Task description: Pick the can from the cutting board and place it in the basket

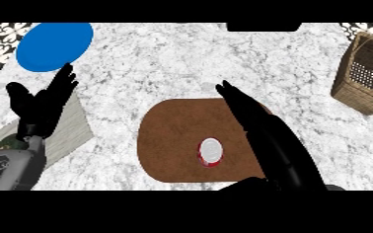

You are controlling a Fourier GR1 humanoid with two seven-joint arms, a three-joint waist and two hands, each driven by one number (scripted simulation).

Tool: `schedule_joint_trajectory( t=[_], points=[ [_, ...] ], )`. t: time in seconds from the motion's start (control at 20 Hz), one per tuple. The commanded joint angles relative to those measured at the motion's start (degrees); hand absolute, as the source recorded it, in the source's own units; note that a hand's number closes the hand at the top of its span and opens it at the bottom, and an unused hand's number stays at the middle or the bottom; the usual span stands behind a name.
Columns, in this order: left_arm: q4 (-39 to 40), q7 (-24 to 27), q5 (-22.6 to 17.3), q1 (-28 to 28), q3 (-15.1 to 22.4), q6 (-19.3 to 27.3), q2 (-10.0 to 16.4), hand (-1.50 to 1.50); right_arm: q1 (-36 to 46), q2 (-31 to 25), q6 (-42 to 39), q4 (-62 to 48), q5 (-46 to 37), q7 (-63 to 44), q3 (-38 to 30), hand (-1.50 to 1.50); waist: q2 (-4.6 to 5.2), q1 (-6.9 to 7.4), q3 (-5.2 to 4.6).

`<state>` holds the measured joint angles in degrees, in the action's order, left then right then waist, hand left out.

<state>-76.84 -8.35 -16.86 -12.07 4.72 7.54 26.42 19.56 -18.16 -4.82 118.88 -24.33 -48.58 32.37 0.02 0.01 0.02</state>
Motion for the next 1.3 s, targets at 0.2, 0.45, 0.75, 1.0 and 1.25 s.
schedule_joint_trajectory(
  t=[0.2,0.45,0.75,1.0,1.25],
  points=[
    [-2.3,-0.8,0.8,2.7,-1.3,-2.1,-1.3,0.00,-4.4,6.2,3.7,-15.3,-8.9,7.2,4.9,-1.50,0.01,0.31,-0.02],
    [2.6,-0.3,2.5,-1.2,-4.2,-3.6,-3.2,0.00,-6.4,6.1,-1.6,-15.5,-8.7,9.6,1.8,-1.50,0.00,-0.11,-0.03],
    [-5.6,-4.6,4.6,1.8,-5.3,-3.6,-4.2,0.00,-8.1,9.7,-1.9,-18.6,-13.0,13.2,1.2,-1.50,-0.06,0.07,-0.01],
    [-7.5,-7.3,5.2,1.9,-6.4,-5.1,-4.6,0.00,-7.9,8.2,-6.2,-18.1,-10.2,17.4,-4.4,-1.50,-0.05,0.16,-0.01],
    [0.1,-2.8,8.0,-1.4,-7.2,-5.5,-7.5,0.00,-12.2,8.7,-8.3,-14.6,-9.2,20.1,-3.7,-1.50,-0.01,-0.11,-0.02]
  ],
)
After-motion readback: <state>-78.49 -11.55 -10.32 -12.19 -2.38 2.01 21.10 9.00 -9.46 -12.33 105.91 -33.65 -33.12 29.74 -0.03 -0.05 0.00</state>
